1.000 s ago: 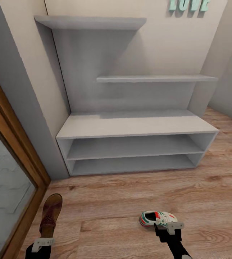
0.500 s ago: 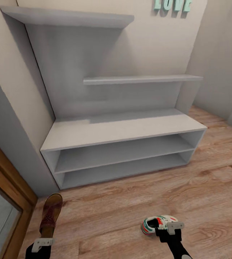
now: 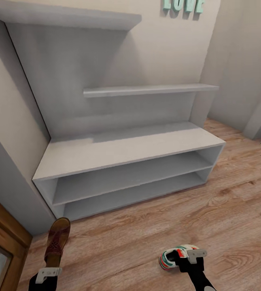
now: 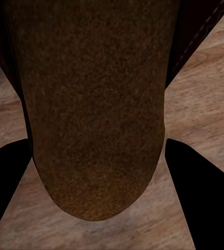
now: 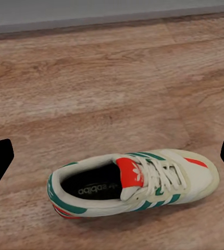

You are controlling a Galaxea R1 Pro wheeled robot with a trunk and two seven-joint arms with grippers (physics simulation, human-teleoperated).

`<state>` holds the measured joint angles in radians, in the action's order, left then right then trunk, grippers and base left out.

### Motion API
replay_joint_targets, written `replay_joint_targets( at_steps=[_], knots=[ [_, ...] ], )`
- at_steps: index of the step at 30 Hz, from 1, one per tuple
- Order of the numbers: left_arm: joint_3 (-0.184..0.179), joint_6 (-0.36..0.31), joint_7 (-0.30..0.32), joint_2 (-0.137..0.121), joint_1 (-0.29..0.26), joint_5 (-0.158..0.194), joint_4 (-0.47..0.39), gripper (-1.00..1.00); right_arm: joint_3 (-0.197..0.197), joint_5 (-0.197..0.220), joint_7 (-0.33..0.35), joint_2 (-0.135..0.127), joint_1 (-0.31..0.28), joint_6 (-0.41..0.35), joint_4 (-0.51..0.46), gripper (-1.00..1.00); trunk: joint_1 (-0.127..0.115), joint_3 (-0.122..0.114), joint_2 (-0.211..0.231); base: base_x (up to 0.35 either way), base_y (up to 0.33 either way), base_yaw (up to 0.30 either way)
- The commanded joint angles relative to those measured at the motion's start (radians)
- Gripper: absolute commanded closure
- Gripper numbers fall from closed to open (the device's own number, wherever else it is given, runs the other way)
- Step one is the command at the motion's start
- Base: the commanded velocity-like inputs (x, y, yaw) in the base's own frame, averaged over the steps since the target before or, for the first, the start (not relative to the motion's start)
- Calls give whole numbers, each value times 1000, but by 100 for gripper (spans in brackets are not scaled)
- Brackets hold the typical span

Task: Pick up the two gym shoes and the two sandals from the corridor floor and place them onto the hallstand (shoe rack) in the corridor, making sure they are on the rack and not on the floor. Arrange them so the two gym shoes are next to each other and the two sandals are next to each other.

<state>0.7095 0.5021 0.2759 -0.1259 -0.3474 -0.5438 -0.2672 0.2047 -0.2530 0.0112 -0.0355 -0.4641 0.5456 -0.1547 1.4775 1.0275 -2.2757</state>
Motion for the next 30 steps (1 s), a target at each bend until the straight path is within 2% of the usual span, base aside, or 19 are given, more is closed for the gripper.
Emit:
replay_joint_targets(
  at_steps=[1,15,30],
  knots=[
    [8,3,6,0,-1,-4,0,100,8,-9,1,0,-1,4,1,-100,0,1,0,6,3,-5],
    [8,3,6,0,-1,-2,1,100,8,-7,-2,2,-1,4,0,-100,0,1,0,1,0,-8],
    [8,3,6,0,-1,-4,0,100,8,-6,0,2,-1,4,0,-100,0,1,0,0,0,-234]
  ],
)
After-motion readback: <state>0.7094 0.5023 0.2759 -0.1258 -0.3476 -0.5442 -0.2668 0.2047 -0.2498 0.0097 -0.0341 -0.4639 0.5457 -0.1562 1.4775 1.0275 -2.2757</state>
